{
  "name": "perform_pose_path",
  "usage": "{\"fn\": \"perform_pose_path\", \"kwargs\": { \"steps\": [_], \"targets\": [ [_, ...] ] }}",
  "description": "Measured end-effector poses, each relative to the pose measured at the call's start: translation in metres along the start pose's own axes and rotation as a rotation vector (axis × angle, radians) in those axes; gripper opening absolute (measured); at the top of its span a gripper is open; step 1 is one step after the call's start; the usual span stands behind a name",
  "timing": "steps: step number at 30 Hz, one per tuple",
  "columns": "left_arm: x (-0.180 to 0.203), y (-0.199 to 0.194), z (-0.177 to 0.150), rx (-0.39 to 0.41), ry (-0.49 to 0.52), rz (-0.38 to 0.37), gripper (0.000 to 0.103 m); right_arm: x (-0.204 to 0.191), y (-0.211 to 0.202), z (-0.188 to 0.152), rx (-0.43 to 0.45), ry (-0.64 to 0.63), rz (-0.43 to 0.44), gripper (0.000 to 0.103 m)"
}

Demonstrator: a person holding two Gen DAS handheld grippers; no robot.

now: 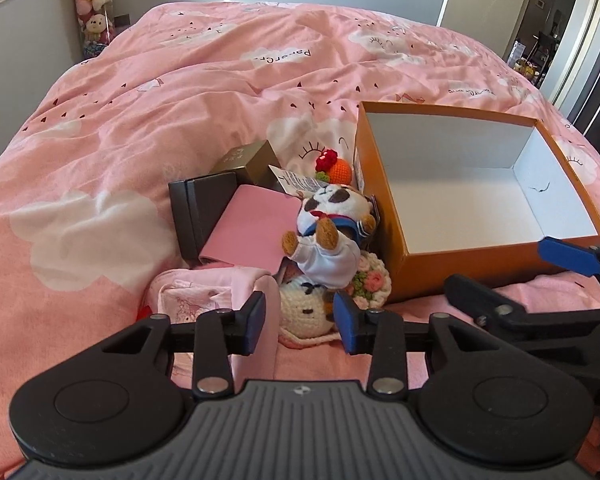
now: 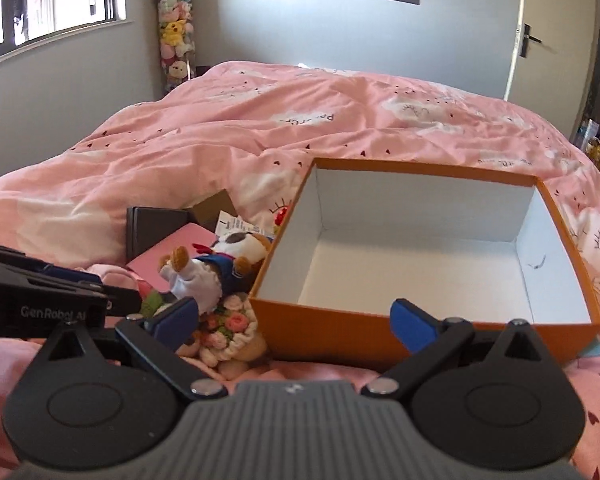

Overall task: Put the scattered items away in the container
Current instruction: 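Move the right gripper to the plush bear doll and grasp it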

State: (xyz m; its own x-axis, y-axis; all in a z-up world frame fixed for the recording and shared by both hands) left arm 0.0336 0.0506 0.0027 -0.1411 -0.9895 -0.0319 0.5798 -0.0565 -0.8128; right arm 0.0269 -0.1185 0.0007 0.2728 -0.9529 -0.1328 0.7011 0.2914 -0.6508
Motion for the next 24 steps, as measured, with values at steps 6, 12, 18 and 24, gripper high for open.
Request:
{"fn": "perform_pose_path", "kwargs": {
  "steps": [6,12,18,24],
  "targets": [
    [-0.012,0.002,0.007,0.002,-0.023,-0.019,0.042,-0.004,0.017,0.008,-0.025,0.011,0.023,0.090],
    [-0.027,-0.002,0.017,0.004,-0.046,-0.052,0.043,-0.013,0.028,0.011,-0.053,0.012,0.081,0.071],
    [-0.058,-0.005,0.023,-0.016,-0.050,-0.024,0.044,-0.027,0.039,0.014,-0.099,-0.011,0.198,0.055],
    [-0.067,0.005,0.018,-0.073,-0.025,-0.062,0.044,-0.042,0.058,0.014,-0.156,-0.042,0.245,0.050]
  ]
}}
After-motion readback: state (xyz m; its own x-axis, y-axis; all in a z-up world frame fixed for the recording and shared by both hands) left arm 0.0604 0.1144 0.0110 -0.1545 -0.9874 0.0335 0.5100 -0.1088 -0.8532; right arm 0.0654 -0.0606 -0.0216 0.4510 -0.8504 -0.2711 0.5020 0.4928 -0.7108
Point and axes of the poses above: each gripper's, at about its wrist camera, not at the fingertips, and y roughly the way its jaws point, x to its right, z to its top, the point moved 2 cm from there along y, roughly the way its jaws point, and after that the axes turned 11 degrees about y, right-handed, at the moved point
